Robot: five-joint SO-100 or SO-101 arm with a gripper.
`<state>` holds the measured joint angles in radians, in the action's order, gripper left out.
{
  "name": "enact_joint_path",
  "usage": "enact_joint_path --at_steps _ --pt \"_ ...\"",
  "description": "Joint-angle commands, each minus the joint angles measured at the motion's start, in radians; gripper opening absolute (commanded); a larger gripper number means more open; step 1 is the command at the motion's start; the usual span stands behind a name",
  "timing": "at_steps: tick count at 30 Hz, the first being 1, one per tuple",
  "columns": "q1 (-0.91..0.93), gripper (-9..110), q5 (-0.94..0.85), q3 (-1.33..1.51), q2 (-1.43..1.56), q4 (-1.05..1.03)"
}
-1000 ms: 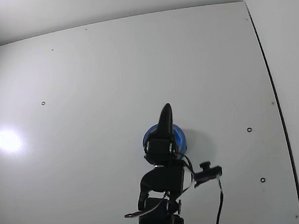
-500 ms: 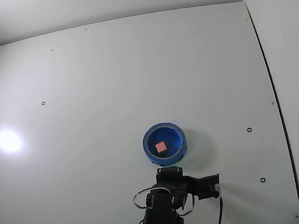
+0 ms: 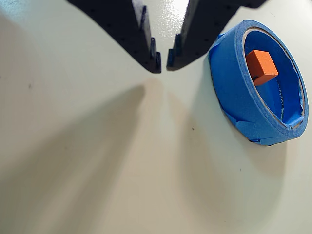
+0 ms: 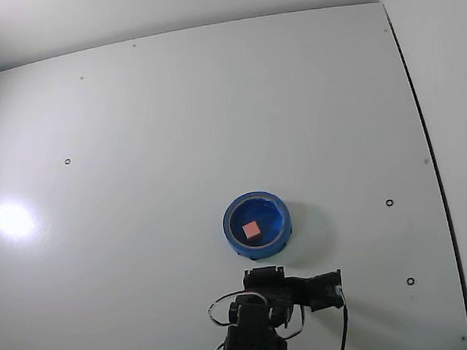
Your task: Grasp a block and put it in the bin.
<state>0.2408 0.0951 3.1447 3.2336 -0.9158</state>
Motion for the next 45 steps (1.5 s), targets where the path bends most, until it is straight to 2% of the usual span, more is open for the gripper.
enact_joint_path --at_steps 1,5,14,45 --pt "-0.006 0 -0.032 -0.017 0.006 -0.005" --pt "-0.031 0 -0.049 -0.017 0.006 -0.005" --pt "-0.239 0 -0.003 -0.017 0.006 -0.006" --pt "-0.241 0 0.031 -0.017 0.006 -0.003"
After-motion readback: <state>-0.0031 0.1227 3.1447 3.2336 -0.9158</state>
